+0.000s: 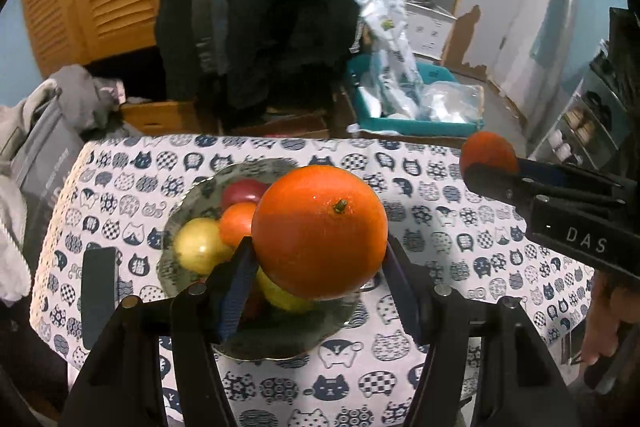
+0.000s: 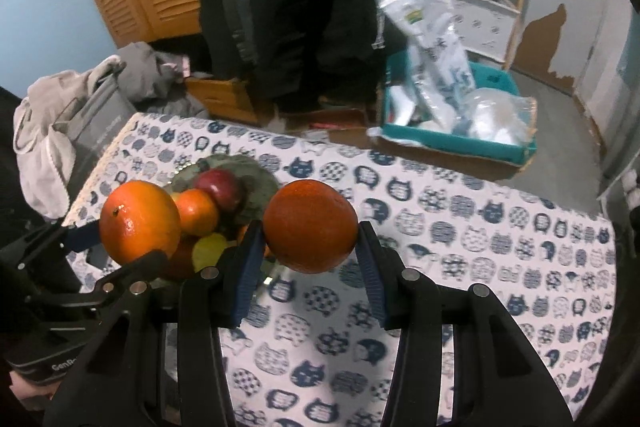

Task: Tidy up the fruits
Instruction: 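Carry the large orange with the left tool while the right tool carries the small orange to the bowl, then lower both oranges into the glass bowl and open both tools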

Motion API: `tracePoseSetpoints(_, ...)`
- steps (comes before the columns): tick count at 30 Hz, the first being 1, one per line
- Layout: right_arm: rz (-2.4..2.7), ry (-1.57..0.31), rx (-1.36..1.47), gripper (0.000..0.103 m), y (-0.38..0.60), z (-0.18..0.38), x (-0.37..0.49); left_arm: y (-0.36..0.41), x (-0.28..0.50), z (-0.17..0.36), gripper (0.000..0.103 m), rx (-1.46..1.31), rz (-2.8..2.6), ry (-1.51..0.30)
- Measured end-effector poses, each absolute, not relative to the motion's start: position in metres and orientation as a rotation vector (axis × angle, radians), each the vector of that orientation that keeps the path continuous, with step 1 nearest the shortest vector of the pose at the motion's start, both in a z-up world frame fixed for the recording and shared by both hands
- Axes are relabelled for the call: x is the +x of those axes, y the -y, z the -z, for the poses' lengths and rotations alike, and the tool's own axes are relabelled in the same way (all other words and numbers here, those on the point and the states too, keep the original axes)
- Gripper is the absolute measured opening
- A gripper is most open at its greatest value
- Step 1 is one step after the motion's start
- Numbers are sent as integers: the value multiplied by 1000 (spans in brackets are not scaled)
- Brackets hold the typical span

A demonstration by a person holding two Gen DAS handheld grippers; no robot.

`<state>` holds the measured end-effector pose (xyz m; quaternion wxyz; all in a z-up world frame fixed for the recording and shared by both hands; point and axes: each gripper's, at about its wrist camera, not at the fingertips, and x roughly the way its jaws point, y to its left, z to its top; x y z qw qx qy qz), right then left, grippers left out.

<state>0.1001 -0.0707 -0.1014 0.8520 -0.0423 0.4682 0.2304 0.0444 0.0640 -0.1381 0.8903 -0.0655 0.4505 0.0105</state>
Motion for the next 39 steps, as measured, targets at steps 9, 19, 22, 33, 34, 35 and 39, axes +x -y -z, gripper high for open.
tracePoseSetpoints(9,-537,-1051,-118,46,22,131,115,-105,45,164,65,-171,-99,-979)
tracePoseSetpoints(19,-561,-1141,-129,46,-8,169,128,-128,51,202,65,-229,-104,-1070)
tracePoseSetpoints(22,-565,-1152,-137,46,-15,174,130,-130,51,210,65,-233,-101,-1091)
tracePoseSetpoints(33,-588,-1193,-149,46,-34,194,138,-134,57,221,79,-248,-84,-1114)
tracePoseSetpoints(34,-590,-1197,-143,46,-34,195,139,-134,56,219,82,-243,-86,-1107)
tracePoseSetpoints(35,-595,-1203,-134,46,-35,197,140,-134,56,219,82,-242,-88,-1103)
tracePoseSetpoints(39,-605,-1222,-120,48,-37,203,144,-134,57,219,84,-251,-78,-1111)
